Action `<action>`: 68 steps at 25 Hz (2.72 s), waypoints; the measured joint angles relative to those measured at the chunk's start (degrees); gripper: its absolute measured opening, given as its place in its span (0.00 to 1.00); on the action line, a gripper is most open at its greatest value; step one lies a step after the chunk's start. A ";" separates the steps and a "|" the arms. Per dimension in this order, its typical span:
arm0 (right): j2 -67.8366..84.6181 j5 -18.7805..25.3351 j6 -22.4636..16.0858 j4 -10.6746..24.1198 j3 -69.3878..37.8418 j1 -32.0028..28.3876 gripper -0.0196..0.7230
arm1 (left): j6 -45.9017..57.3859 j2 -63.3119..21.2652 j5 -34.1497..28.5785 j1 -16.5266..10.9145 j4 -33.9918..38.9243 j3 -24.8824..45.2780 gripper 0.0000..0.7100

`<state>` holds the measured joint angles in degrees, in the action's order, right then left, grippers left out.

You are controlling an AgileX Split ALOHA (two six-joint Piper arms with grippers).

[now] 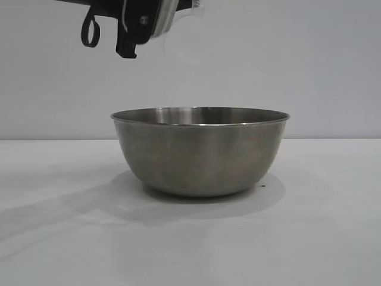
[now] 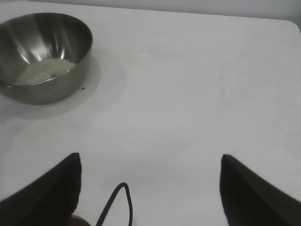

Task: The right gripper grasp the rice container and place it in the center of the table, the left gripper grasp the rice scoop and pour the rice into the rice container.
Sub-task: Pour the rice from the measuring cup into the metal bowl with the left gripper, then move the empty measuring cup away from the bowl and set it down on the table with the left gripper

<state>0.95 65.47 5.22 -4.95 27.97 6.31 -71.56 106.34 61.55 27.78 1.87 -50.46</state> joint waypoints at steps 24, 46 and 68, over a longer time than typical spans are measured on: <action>0.00 0.00 0.00 0.00 0.00 0.00 0.76 | 49.06 0.00 0.36 -2.70 -35.99 10.44 0.00; 0.00 0.00 0.00 0.00 0.00 0.00 0.76 | 62.91 11.27 3.43 -5.53 -27.77 15.54 0.00; 0.00 0.00 0.00 0.00 0.00 0.00 0.76 | 64.15 15.62 4.60 -5.53 -24.96 15.54 0.30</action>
<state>0.95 65.47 5.22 -4.95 27.97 6.31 -7.41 121.96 66.15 22.24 -23.09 -34.91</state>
